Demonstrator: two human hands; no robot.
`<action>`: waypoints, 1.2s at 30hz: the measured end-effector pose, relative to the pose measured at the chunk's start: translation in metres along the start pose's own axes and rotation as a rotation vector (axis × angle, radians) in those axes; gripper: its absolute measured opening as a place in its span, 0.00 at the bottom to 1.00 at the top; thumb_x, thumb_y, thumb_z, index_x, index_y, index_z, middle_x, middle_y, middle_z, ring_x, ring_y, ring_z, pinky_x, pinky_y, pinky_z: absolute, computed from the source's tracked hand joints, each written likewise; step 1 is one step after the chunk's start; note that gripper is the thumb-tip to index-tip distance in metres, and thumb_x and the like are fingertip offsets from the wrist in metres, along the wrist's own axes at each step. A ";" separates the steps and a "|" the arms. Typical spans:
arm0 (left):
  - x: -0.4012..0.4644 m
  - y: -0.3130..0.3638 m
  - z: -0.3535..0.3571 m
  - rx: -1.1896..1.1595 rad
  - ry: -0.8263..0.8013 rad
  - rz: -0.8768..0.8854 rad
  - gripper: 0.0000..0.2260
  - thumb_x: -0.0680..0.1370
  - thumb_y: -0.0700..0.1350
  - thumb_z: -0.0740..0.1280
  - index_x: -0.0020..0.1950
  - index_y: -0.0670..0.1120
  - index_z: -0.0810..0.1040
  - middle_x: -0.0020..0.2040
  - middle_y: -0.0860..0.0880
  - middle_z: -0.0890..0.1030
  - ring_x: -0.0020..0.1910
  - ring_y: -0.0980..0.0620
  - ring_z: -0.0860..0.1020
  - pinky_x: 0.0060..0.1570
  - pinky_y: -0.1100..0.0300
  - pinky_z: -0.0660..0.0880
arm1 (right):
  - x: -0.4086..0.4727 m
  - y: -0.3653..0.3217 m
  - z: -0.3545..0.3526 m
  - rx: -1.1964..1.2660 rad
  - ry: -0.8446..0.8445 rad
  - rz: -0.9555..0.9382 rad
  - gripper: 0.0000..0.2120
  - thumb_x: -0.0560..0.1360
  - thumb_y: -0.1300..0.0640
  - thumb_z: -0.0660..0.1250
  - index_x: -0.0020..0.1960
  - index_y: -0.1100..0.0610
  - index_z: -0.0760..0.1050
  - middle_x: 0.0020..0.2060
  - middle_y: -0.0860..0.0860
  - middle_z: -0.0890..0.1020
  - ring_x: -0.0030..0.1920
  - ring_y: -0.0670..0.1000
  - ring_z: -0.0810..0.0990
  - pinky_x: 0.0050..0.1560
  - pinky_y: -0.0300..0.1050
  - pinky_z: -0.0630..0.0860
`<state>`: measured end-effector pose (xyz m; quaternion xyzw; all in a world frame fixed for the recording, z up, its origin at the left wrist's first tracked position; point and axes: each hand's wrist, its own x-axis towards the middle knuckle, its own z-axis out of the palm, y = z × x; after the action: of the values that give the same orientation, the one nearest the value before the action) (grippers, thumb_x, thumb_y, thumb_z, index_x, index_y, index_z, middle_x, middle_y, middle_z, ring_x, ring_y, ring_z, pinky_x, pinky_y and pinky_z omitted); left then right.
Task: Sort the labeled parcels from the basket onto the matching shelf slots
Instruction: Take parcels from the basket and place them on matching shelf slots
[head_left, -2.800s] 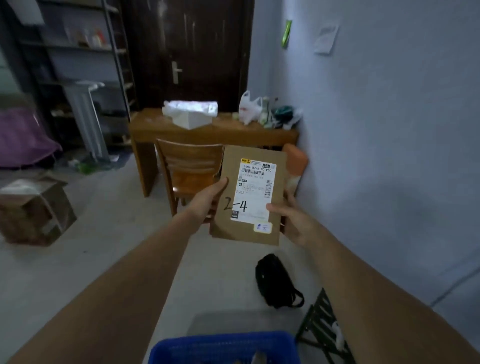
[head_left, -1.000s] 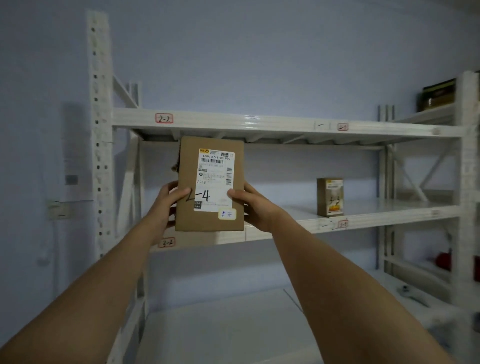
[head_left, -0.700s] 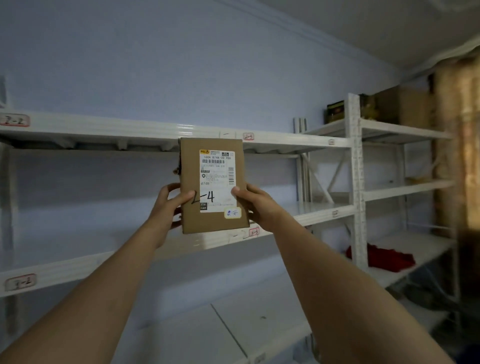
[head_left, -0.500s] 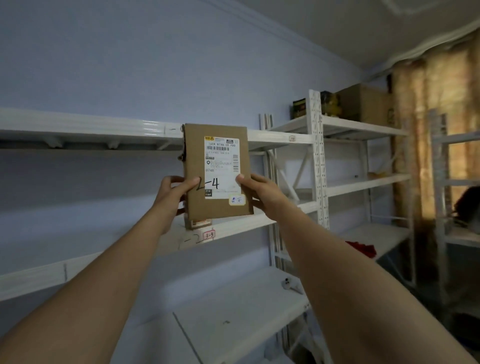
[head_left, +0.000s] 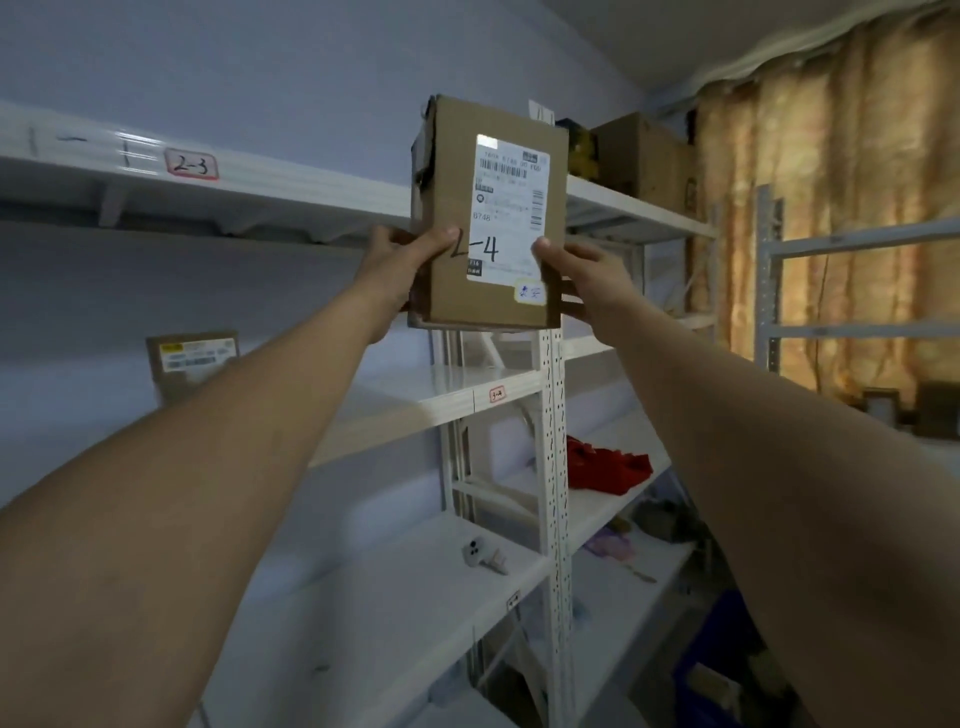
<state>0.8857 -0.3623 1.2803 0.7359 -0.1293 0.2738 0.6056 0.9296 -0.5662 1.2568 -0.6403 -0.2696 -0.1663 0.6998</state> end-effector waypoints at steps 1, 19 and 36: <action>0.014 0.000 0.006 -0.007 -0.004 0.018 0.23 0.74 0.55 0.68 0.61 0.46 0.63 0.48 0.52 0.75 0.44 0.55 0.75 0.34 0.61 0.71 | 0.012 0.002 -0.004 -0.001 0.013 -0.013 0.14 0.75 0.51 0.69 0.56 0.59 0.76 0.47 0.52 0.82 0.49 0.52 0.82 0.49 0.45 0.81; 0.254 0.019 0.050 0.102 -0.006 0.345 0.18 0.77 0.51 0.65 0.61 0.47 0.60 0.48 0.53 0.73 0.43 0.59 0.74 0.29 0.70 0.73 | 0.270 0.006 -0.030 0.063 0.154 -0.282 0.20 0.74 0.49 0.69 0.61 0.59 0.74 0.50 0.53 0.84 0.48 0.52 0.84 0.53 0.52 0.81; 0.377 -0.003 0.105 0.526 0.288 0.273 0.19 0.77 0.51 0.66 0.64 0.43 0.72 0.53 0.50 0.78 0.42 0.59 0.76 0.32 0.68 0.74 | 0.451 0.080 -0.057 0.192 -0.235 -0.266 0.17 0.72 0.61 0.71 0.60 0.57 0.75 0.54 0.51 0.82 0.55 0.52 0.80 0.51 0.43 0.76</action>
<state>1.2206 -0.4093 1.4769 0.7967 -0.0647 0.4776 0.3646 1.3461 -0.5621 1.4566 -0.5443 -0.4462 -0.1551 0.6933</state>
